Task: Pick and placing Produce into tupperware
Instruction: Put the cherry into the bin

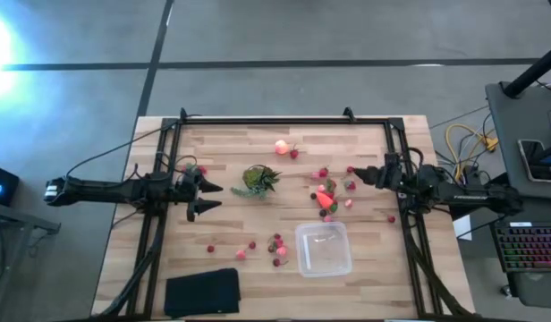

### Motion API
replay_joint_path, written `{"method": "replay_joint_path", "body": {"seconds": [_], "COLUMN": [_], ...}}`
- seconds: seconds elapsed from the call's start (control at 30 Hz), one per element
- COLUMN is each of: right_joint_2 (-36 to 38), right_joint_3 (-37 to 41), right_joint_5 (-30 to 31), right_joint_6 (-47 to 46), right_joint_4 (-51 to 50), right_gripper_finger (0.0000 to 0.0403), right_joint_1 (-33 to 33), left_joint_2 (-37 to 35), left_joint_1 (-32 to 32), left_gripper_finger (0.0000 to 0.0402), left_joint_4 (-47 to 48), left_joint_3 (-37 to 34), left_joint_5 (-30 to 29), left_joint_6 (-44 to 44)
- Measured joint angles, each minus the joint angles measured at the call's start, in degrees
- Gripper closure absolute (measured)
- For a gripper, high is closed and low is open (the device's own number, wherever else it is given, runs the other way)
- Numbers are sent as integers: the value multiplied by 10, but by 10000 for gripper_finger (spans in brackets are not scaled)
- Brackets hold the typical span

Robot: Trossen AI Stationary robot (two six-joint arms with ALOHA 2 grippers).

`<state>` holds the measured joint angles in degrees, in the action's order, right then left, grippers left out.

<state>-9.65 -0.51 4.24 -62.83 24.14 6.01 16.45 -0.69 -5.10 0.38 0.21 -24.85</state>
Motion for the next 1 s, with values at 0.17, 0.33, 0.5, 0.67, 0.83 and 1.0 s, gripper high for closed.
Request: {"method": "replay_joint_path", "body": {"seconds": [0.17,0.33,0.5,0.67,0.83,1.0], "right_joint_2": [-9,-38,-90,-179,-284,-398], "right_joint_3": [-35,-146,-281,-405,-552,-683], "right_joint_5": [92,140,218,249,243,175], "right_joint_6": [-1,250,371,395,276,204], "right_joint_4": [149,81,-109,-245,-589,-937], "right_gripper_finger": [188,188,188,188,192,193], "right_joint_1": [0,0,0,0,2,2], "left_joint_2": [0,0,0,0,0,0], "left_joint_1": [0,0,0,0,0,0], "left_gripper_finger": [125,125,125,125,125,125], "left_joint_4": [0,0,0,0,0,0], "left_joint_3": [0,0,0,0,0,0], "left_joint_5": [0,0,0,0,0,0], "left_joint_6": [0,0,0,0,0,0]}}
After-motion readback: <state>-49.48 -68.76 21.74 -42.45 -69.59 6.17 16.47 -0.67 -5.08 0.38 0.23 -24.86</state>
